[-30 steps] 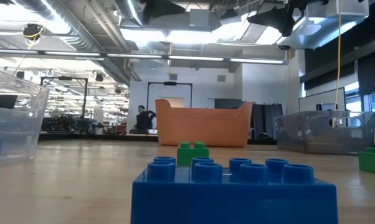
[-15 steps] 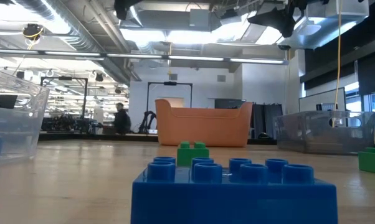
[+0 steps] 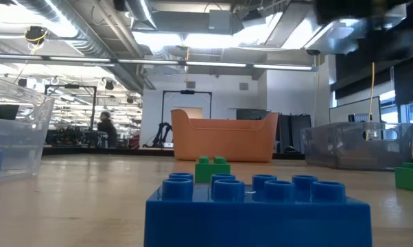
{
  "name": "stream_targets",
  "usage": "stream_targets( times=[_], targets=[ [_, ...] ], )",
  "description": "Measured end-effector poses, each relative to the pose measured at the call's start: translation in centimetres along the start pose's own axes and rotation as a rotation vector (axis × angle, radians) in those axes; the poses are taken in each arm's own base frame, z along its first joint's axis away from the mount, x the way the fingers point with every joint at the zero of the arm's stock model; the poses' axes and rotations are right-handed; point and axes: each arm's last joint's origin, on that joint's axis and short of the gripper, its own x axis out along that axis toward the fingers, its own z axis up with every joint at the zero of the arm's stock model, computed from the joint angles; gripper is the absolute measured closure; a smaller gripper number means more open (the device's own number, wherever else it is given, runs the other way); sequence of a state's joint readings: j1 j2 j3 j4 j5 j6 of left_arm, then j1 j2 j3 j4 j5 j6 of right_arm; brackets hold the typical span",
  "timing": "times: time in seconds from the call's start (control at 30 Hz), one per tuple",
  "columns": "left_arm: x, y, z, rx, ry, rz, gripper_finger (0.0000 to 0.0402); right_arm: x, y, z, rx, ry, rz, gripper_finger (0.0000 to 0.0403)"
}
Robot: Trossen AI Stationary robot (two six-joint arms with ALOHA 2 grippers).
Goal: Sort & place blocks by color
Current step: Put the right green 8 stud game piece into the orange bin
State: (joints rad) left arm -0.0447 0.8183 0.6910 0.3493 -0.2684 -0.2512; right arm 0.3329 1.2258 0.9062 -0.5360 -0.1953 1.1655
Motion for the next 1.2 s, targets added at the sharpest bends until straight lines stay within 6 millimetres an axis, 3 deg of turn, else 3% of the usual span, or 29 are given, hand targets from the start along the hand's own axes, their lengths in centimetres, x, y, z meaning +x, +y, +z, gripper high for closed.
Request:
stream_targets(
  times=[0.13,0.3,0.67,0.77,0.87,1.07,1.2],
  targets=[
    [-0.1,0.3,0.3,0.001,-0.016,0.020,0.0152,2.9,0.6,-2.7,0.297,0.127,-0.201,0.0032],
    [-0.1,0.4,0.3,0.002,-0.015,0.019,0.0152,6.9,0.7,-4.2,0.536,0.072,-0.354,0.0032],
    [-0.1,0.4,0.3,0.003,-0.014,0.017,0.0152,13.3,-1.5,-4.7,0.644,0.039,-0.602,0.0035],
    [-0.1,0.4,0.3,0.002,-0.014,0.017,0.0152,14.0,-1.8,-4.7,0.641,0.026,-0.624,0.0053],
    [-0.1,0.4,0.3,0.002,-0.014,0.017,0.0152,14.2,-2.0,-4.9,0.644,0.037,-0.658,0.0097],
    [-0.1,0.4,0.3,0.002,-0.015,0.017,0.0152,13.5,-2.1,-5.2,0.529,0.078,-0.682,0.0270],
    [-0.1,0.3,0.3,0.002,-0.015,0.016,0.0152,11.9,-1.4,-5.0,0.348,0.113,-0.642,0.0263]
  ],
)
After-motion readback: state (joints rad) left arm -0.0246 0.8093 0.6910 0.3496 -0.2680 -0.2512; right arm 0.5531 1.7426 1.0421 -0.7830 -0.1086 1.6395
